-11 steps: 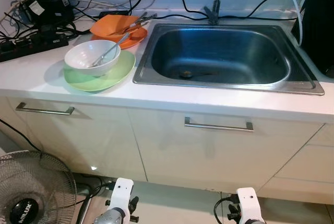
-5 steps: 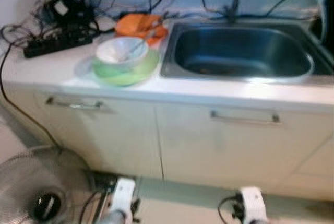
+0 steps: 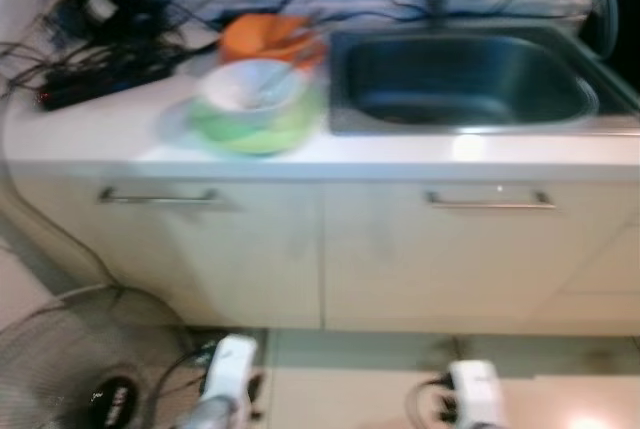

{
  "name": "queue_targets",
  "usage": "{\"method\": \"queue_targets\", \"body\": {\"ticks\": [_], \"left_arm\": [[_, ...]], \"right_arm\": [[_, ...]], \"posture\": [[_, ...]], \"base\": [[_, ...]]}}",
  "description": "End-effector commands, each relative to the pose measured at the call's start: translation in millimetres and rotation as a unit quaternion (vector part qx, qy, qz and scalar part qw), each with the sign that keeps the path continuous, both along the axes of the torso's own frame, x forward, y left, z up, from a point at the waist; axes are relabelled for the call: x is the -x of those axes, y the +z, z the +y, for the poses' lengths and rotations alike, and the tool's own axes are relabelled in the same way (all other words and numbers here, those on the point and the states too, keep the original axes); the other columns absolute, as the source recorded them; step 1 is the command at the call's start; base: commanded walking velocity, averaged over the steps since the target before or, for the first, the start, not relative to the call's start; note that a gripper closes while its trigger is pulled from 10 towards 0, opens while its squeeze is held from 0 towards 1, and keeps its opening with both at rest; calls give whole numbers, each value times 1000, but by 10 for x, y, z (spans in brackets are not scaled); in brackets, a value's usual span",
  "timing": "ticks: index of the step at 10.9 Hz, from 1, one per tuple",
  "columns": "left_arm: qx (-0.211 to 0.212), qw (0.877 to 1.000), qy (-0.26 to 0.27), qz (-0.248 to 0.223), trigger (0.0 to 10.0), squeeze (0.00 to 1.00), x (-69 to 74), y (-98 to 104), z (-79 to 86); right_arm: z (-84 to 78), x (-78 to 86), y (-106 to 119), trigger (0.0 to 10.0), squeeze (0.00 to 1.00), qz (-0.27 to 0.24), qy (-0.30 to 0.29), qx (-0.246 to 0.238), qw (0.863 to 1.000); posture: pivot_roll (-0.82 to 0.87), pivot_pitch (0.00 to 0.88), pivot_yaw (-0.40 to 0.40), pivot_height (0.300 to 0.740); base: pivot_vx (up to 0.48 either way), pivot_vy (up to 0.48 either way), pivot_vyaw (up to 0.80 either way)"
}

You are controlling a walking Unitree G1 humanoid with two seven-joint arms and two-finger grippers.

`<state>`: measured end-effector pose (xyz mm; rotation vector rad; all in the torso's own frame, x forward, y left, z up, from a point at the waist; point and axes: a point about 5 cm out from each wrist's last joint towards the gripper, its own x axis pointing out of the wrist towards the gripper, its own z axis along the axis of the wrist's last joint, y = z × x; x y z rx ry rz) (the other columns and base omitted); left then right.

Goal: Kitchen organization

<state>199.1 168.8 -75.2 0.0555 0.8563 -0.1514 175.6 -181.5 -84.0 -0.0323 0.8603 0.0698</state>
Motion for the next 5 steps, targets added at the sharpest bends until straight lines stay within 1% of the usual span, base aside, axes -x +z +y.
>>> {"method": "queue_targets", "body": {"ticks": [1, 5], "left_arm": [[5, 1000, 2, -3, 10000, 0, 15, -7, -30], [2, 1000, -2, -3, 10000, 0, 10, -5, -23]], "right_arm": [[-82, -6, 15, 10000, 0, -4, -8, 8, 1000], [-73, -14, 18, 10000, 0, -6, -5, 7, 1000]], "posture": [[1, 57, 81, 740], [2, 57, 83, 740]], "base": [[0, 0, 0], [0, 0, 0]]}}
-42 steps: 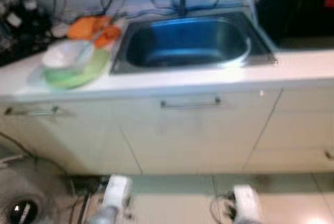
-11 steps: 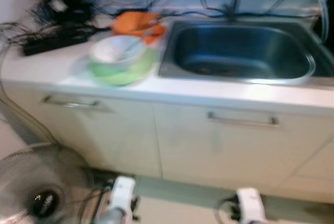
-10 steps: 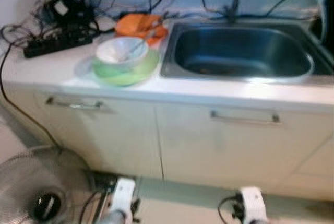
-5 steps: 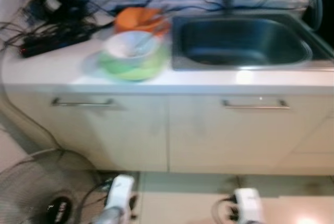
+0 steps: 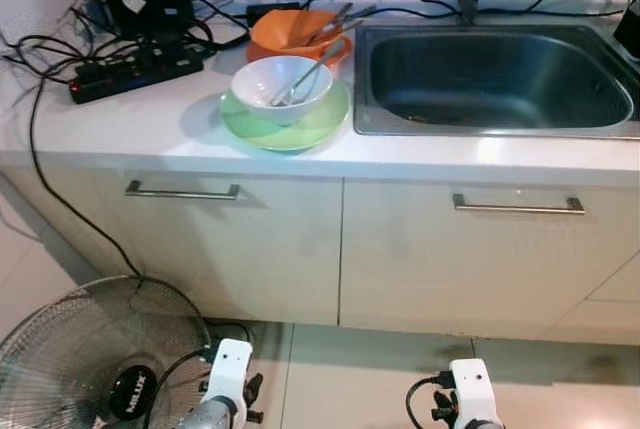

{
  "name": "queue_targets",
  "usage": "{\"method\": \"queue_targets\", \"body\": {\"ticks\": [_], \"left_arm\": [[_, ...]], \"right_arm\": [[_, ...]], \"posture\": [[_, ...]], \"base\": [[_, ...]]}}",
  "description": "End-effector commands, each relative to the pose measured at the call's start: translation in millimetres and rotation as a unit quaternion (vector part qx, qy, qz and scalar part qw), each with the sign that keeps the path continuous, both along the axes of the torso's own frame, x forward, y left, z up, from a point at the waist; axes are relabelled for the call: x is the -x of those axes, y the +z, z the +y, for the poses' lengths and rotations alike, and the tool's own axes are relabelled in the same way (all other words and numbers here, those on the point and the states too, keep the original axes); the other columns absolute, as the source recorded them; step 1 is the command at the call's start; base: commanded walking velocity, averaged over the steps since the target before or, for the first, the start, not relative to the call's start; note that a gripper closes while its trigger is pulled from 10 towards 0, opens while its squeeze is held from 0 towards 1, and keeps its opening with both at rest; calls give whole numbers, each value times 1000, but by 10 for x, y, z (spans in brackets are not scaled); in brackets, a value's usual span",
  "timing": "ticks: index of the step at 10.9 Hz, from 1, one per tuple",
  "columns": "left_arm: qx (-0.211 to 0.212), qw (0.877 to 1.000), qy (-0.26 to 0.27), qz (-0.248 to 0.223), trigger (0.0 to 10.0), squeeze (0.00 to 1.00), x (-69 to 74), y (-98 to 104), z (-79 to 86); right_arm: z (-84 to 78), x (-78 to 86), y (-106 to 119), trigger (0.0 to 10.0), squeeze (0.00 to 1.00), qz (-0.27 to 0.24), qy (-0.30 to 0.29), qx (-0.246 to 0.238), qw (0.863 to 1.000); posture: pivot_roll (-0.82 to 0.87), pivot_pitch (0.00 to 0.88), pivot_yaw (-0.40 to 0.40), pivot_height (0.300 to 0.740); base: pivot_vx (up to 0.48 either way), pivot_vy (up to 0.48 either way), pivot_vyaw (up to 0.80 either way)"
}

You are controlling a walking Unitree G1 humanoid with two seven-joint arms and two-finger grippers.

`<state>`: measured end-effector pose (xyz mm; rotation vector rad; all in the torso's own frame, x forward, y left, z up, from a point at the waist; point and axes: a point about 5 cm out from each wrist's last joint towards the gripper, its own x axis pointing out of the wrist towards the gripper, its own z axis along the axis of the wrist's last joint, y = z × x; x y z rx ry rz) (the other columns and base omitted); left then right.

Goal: Kitchen organization

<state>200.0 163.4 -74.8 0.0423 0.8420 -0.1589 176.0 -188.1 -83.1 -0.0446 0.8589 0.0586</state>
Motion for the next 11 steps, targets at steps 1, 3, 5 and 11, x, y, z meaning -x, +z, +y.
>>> {"method": "queue_targets", "body": {"ticks": [1, 3, 5, 11], "left_arm": [[-7, 1000, -1, 4, 10000, 0, 20, -10, 31], [-8, 1000, -2, 7, 10000, 0, 25, -14, 32], [-8, 1000, -2, 7, 10000, 0, 25, -14, 35], [-4, 1000, 1, 3, 10000, 0, 14, -6, 29]], "right_arm": [[-7, -14, 12, 10000, 0, -6, 3, 2, 1000], [-5, -16, 14, 10000, 0, -8, 7, 3, 1000], [-1, -12, 10, 10000, 0, -7, 1, -1, 1000], [-5, -16, 12, 10000, 0, -8, -5, -3, 1000]], "posture": [[2, 57, 83, 740], [2, 52, 83, 740], [3, 51, 83, 740], [6, 56, 82, 740]], "base": [[259, 0, 0], [262, 0, 0], [259, 0, 0], [176, 0, 0]]}}
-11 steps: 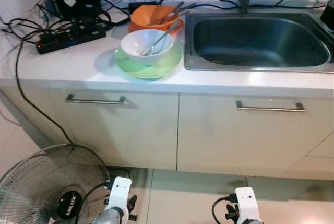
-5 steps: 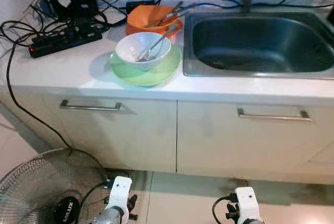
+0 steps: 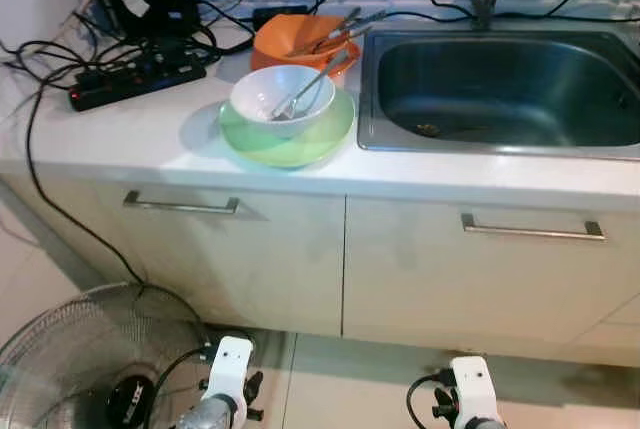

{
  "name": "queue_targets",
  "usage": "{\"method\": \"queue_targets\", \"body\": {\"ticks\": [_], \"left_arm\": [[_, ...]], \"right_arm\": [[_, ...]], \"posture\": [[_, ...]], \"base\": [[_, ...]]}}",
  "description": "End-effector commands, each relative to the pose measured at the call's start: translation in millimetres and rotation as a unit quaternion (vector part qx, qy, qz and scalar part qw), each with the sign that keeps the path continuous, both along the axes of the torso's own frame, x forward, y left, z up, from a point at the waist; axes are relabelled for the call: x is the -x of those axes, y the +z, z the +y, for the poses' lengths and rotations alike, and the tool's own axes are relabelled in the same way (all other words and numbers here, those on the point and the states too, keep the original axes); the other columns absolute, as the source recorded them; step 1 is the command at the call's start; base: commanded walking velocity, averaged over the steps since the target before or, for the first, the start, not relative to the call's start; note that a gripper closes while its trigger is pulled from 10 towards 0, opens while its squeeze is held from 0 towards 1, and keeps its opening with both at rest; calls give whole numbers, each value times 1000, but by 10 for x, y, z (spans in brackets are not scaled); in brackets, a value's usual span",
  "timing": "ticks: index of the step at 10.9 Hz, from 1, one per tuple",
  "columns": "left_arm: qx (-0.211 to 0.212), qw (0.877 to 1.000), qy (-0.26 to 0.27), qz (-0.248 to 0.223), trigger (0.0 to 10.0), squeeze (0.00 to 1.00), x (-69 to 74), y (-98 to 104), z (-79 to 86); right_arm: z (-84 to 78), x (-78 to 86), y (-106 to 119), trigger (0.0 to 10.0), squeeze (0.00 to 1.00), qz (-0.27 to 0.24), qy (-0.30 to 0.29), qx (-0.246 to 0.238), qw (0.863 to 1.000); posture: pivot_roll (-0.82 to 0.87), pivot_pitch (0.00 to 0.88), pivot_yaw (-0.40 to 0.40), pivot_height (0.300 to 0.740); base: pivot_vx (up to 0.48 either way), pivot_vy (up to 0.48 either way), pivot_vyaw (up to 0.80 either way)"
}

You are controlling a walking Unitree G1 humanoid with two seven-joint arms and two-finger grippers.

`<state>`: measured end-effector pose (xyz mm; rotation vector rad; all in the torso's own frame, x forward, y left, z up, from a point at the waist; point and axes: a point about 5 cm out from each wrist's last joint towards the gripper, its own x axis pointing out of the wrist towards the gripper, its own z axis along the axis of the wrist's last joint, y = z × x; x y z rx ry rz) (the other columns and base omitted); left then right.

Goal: Kitchen organization

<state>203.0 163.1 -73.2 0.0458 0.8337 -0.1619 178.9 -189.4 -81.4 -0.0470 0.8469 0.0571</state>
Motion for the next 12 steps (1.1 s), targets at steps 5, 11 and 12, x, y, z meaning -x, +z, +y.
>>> {"method": "queue_targets", "body": {"ticks": [5, 11, 12], "left_arm": [[-2, 1000, -2, 5, 10000, 0, 39, -18, 29], [-2, 1000, -2, 4, 10000, 0, 38, -17, 26], [-2, 1000, -2, 4, 10000, 0, 37, -17, 27]], "right_arm": [[7, 11, -4, 10000, 0, -2, -5, -3, 1000], [4, 9, -2, 10000, 0, -2, -4, -4, 1000], [5, 9, -2, 10000, 0, -2, -4, -4, 1000]], "posture": [[2, 55, 85, 740], [4, 56, 83, 740], [4, 56, 83, 740]], "base": [[261, 0, 0], [350, 0, 0], [352, 0, 0]]}}
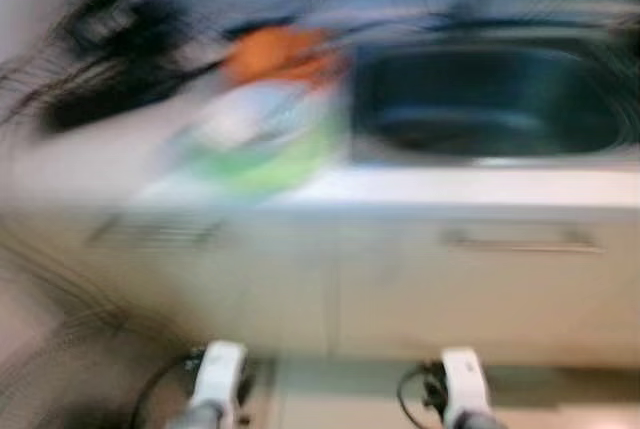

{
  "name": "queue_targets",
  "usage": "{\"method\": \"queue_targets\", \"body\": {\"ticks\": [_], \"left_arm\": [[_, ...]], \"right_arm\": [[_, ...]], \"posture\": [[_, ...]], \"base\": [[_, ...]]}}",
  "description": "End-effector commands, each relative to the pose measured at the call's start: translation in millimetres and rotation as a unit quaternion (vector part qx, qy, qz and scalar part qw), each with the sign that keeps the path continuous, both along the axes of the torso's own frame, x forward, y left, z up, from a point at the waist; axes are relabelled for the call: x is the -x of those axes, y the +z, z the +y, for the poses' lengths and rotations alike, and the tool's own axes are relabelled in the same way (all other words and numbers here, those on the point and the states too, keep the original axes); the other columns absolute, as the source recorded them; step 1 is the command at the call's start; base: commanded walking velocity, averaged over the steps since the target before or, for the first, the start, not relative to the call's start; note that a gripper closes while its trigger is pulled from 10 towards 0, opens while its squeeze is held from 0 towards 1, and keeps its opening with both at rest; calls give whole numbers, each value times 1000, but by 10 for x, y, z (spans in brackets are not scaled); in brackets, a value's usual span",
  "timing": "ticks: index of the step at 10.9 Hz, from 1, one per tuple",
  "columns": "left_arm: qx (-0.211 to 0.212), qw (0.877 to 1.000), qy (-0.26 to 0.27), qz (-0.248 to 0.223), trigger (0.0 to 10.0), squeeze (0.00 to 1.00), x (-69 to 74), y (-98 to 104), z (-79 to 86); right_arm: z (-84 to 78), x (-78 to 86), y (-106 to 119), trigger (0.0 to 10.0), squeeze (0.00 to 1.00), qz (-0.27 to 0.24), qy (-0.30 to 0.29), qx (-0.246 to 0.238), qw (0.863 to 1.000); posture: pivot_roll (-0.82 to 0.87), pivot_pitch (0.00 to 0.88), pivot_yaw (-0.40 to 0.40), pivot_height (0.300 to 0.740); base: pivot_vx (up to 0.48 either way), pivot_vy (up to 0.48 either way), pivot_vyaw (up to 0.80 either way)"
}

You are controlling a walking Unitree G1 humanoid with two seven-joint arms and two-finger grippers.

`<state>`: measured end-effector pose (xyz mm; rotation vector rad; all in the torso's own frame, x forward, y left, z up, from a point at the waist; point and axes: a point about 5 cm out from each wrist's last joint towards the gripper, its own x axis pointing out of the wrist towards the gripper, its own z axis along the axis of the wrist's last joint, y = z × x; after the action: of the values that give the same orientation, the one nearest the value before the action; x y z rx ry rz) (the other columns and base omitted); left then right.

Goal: Kitchen organization

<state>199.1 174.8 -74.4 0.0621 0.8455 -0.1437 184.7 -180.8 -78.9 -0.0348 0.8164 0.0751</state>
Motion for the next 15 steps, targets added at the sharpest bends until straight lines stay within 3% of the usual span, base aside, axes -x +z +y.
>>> {"method": "queue_targets", "body": {"ticks": [1, 3, 15], "left_arm": [[9, 1000, -7, -1, 10000, 0, -2, -5, -90], [9, 1000, -10, -2, 10000, 0, -3, -4, -91], [9, 1000, -19, 6, 10000, 0, 24, -18, -83]], "right_arm": [[-81, 67, -26, 10000, 0, 12, -10, 5, 1000], [-80, 69, -27, 10000, 0, 13, -10, 5, 1000], [-66, 93, -41, 10000, 0, 17, -6, 4, 1000]], "posture": [[4, 56, 83, 740], [5, 56, 84, 740], [3, 44, 91, 740]], "base": [[352, 0, 0], [349, 0, 0], [0, 0, 0]]}}
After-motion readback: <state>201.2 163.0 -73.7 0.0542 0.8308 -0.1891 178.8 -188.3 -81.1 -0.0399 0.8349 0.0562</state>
